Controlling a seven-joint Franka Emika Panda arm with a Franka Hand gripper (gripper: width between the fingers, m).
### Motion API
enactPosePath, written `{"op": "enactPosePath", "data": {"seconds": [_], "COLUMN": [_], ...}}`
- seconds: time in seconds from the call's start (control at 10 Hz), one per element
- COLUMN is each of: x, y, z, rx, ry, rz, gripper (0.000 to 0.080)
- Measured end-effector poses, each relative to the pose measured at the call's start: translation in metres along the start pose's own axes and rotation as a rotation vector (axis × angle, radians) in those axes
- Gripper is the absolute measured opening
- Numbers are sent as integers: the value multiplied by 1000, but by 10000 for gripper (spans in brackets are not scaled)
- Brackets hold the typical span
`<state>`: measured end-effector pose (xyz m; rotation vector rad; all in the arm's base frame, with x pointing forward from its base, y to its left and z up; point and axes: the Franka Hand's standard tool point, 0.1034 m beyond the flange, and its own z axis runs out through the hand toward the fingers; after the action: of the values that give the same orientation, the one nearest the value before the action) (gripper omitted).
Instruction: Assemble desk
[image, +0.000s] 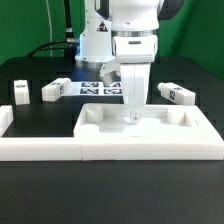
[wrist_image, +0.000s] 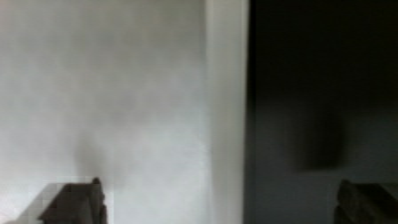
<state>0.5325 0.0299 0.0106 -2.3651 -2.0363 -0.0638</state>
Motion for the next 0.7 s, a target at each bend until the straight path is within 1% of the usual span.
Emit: {"op": "enactPosePath", "data": {"seconds": [0.1, 0.2, 0.3, 0.4, 0.5, 0.6, 0.7], "x": [0, 8, 20, 46, 72, 92, 107], "y": [0, -2, -7, -23, -31, -35, -32], "z": [-1, -16, -30, -42, -49, -55, -60], "rx": [-1, 19, 21, 27, 15, 19, 15], "ry": [0, -18, -30, -41, -39, -52, -59], "rz": [5, 149, 218, 361, 472, 613, 736], "gripper": [649, 649, 649, 649, 649, 649, 649]}}
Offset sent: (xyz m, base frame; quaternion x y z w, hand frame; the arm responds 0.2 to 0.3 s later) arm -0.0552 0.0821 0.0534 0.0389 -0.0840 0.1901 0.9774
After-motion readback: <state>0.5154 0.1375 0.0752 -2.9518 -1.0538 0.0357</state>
